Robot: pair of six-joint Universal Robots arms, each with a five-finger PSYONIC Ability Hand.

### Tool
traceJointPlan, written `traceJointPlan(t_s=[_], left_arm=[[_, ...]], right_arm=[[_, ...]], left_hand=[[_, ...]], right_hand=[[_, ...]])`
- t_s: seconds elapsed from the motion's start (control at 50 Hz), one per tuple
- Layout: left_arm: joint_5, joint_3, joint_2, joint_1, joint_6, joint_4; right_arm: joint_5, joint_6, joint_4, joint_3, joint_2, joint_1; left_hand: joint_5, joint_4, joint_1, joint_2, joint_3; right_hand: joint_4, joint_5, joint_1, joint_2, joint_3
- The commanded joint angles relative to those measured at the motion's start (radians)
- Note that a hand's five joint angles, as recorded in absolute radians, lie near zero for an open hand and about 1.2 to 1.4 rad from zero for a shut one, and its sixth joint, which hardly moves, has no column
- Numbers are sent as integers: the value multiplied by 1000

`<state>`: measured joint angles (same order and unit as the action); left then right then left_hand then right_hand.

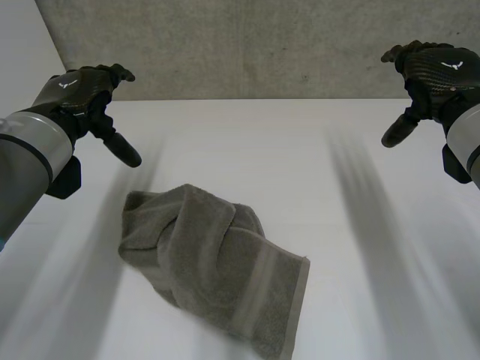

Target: Fold the towel.

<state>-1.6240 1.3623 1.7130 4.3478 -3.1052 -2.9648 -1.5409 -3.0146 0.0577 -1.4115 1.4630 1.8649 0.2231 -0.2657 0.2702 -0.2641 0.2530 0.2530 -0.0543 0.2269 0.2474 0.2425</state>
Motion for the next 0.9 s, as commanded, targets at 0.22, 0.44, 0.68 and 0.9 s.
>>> traceJointPlan(t_s=[0.22,0.44,0.68,0.9], left_arm=[[62,180,-98,-14,-64,9],[243,569,-214,35,-315,-31],[247,724,-87,50,-336,-280],[234,684,74,16,-337,-410]], right_arm=[[94,149,73,-29,7,54],[357,392,243,-245,0,215],[369,350,111,-343,-182,356],[341,224,-27,-319,-314,356]], left_hand=[[106,-238,233,-240,251],[330,-462,457,-463,474],[-216,84,-89,83,-72],[-199,67,-71,65,-54]], right_hand=[[-78,54,-52,-73,-68],[-78,54,-52,-73,-68],[-62,38,-36,-57,-52],[692,-716,718,698,703]])
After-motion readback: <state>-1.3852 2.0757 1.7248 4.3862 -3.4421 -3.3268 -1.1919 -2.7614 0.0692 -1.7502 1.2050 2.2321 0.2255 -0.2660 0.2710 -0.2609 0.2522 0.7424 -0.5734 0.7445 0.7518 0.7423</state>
